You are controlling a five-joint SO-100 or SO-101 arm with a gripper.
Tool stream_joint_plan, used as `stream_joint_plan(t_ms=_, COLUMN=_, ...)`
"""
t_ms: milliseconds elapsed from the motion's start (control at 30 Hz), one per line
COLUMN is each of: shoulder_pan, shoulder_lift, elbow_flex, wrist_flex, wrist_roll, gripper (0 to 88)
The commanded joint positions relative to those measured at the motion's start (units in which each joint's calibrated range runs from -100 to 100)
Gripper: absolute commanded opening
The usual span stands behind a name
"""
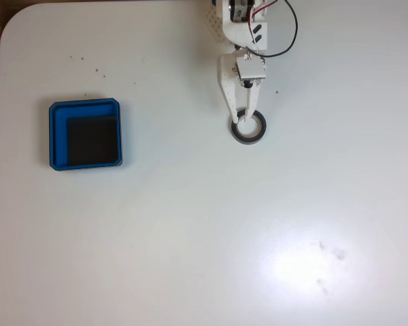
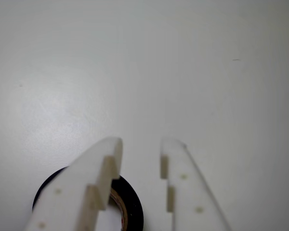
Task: Pick the black tape roll and drop it in the blue box
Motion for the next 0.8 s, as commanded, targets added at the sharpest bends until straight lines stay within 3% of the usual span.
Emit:
stream_joint_plan(t_ms=0, shoulder_pan=-0.12, shoulder_lift=-0.57, elbow_flex=0.81, wrist_flex=-0.53, wrist_roll=-0.11, gripper=1.6)
stream_joint_plan(t_ms=767, shoulder_pan=0.08, shoulder_lift=0.68, elbow_flex=-0.18, wrist_flex=-0.53, wrist_roll=-0.28, gripper=1.6)
